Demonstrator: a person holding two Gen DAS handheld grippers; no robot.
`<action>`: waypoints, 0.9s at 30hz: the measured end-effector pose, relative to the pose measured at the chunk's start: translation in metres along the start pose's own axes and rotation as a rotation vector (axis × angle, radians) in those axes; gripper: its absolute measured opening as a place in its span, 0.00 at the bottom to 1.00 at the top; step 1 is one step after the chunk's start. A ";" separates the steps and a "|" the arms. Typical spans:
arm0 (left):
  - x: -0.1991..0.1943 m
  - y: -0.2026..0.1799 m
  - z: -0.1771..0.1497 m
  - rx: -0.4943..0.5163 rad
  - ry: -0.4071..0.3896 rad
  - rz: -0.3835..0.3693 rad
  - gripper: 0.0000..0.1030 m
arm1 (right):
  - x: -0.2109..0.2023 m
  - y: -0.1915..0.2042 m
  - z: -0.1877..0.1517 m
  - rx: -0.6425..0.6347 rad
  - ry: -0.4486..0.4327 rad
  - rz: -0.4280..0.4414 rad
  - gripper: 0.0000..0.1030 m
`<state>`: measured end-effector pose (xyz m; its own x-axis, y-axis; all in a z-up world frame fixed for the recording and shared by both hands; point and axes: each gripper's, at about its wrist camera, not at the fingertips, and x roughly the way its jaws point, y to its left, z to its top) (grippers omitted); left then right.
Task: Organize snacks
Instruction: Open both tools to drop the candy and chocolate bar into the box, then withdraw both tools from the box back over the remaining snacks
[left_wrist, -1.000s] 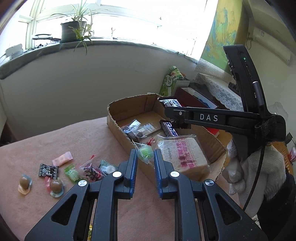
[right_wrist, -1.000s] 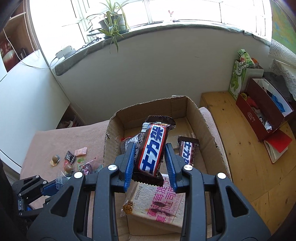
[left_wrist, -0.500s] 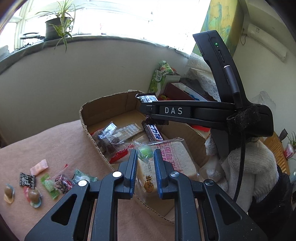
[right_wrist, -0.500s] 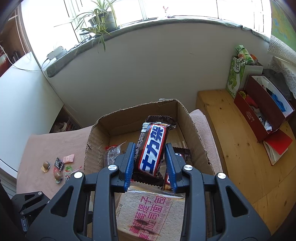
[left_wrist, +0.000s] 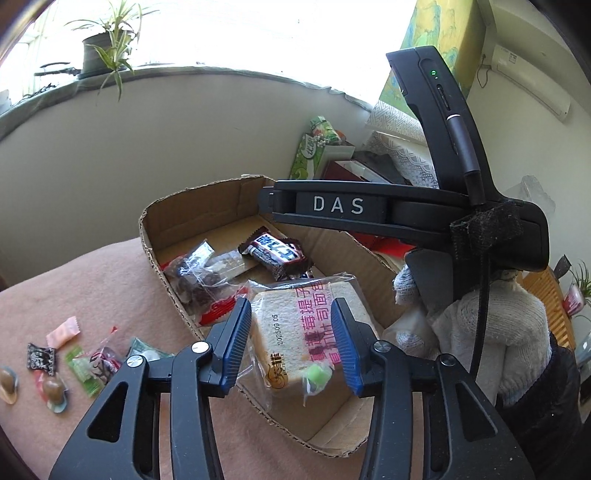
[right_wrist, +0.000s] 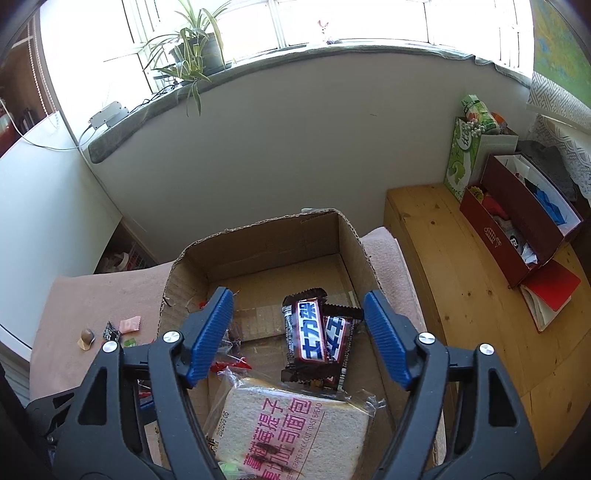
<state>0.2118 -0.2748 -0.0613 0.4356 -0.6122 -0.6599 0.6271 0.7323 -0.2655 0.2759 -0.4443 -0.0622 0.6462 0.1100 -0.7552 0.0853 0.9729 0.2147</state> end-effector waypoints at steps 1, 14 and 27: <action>0.000 0.000 0.000 -0.001 0.000 0.000 0.42 | -0.001 0.001 0.000 -0.004 -0.001 -0.003 0.75; -0.027 0.007 -0.005 -0.008 -0.026 0.013 0.42 | -0.017 0.006 0.000 -0.002 -0.016 -0.011 0.75; -0.066 0.021 -0.019 -0.026 -0.078 0.061 0.42 | -0.050 0.029 -0.013 -0.029 -0.041 -0.006 0.75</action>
<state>0.1840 -0.2139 -0.0366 0.5220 -0.5873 -0.6185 0.5814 0.7756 -0.2457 0.2360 -0.4188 -0.0263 0.6760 0.0961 -0.7306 0.0678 0.9791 0.1915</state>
